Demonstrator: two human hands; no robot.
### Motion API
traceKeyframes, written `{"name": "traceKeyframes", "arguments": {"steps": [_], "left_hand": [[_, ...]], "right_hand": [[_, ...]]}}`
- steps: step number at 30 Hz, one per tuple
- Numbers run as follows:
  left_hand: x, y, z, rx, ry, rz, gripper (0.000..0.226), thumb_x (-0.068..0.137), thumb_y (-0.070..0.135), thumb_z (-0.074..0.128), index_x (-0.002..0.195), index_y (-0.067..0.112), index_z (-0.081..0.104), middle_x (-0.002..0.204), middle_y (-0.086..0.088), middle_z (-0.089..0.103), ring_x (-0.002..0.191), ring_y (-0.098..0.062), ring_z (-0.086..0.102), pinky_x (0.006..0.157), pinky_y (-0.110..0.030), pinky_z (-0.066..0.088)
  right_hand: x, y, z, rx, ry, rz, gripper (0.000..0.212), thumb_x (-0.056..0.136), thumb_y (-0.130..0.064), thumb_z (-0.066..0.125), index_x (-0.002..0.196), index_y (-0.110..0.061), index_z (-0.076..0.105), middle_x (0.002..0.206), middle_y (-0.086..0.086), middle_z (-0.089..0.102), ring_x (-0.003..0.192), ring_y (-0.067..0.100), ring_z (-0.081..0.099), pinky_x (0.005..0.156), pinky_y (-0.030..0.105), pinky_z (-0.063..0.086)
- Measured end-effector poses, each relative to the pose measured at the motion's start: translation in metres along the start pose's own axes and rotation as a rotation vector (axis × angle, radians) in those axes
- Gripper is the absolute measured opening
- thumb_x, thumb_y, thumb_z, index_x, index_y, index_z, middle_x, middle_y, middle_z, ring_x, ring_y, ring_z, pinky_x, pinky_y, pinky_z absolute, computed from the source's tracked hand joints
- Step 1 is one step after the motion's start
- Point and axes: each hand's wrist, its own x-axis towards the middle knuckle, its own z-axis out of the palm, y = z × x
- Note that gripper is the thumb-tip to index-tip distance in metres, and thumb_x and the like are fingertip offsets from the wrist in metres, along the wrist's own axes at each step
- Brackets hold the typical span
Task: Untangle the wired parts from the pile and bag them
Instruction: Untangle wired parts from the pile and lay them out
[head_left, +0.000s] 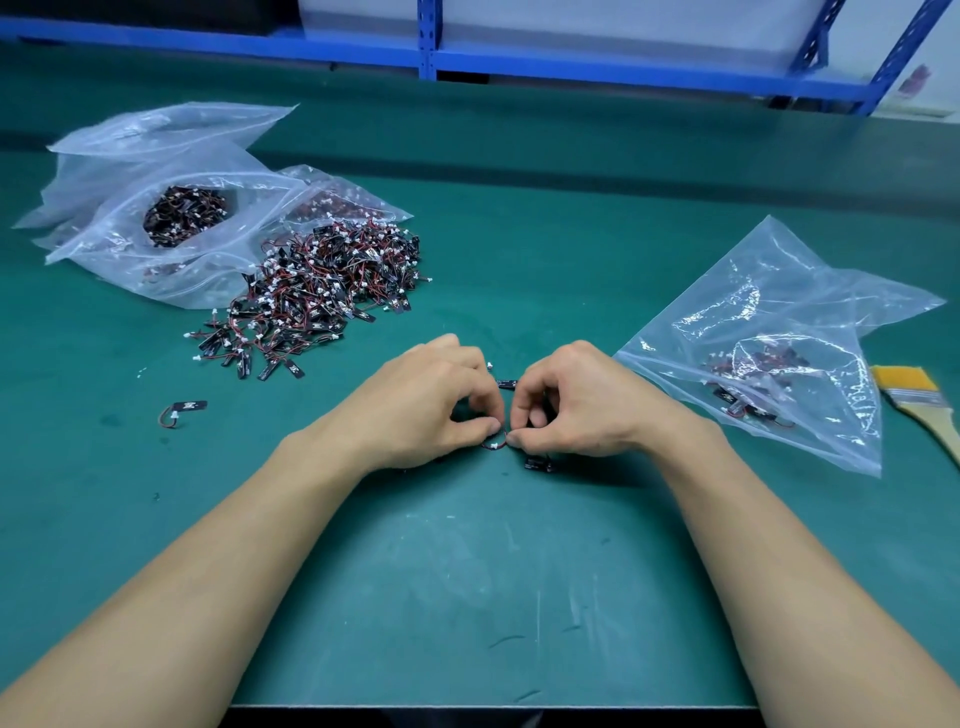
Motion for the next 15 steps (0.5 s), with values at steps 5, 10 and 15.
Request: {"name": "traceKeyframes", "arguments": {"steps": [5,10,15], "left_hand": [[-0.003,-0.003,-0.010,-0.054,0.132,-0.031,0.006,0.088,0.024,0.070,0.084,0.027,0.067,0.088,0.011,0.054,0.087,-0.015,0.046,0.082,-0.036,0.043],[-0.006,-0.005,-0.019,-0.185,0.282,-0.053,0.004,0.087,0.023,0.068,0.084,0.024,0.066,0.077,0.022,0.060,0.072,-0.005,0.050,0.069,-0.012,0.034],[-0.006,-0.005,-0.017,-0.324,0.246,-0.076,0.015,0.086,0.013,0.074,0.090,0.026,0.067,0.074,0.011,0.067,0.062,-0.011,0.053,0.060,-0.017,0.041]], "right_hand": [[0.001,0.000,0.000,-0.010,0.000,0.004,0.007,0.070,-0.030,0.075,0.065,-0.027,0.070,0.058,-0.010,0.065,0.052,0.007,0.053,0.055,0.026,0.047],[0.001,0.000,0.000,-0.023,0.025,0.005,0.017,0.073,-0.033,0.078,0.062,-0.025,0.068,0.056,-0.009,0.063,0.052,0.007,0.051,0.055,0.025,0.043],[0.002,-0.001,0.001,-0.057,0.047,0.010,0.021,0.074,-0.036,0.078,0.061,-0.025,0.066,0.056,-0.010,0.062,0.054,0.007,0.053,0.057,0.027,0.048]]}}
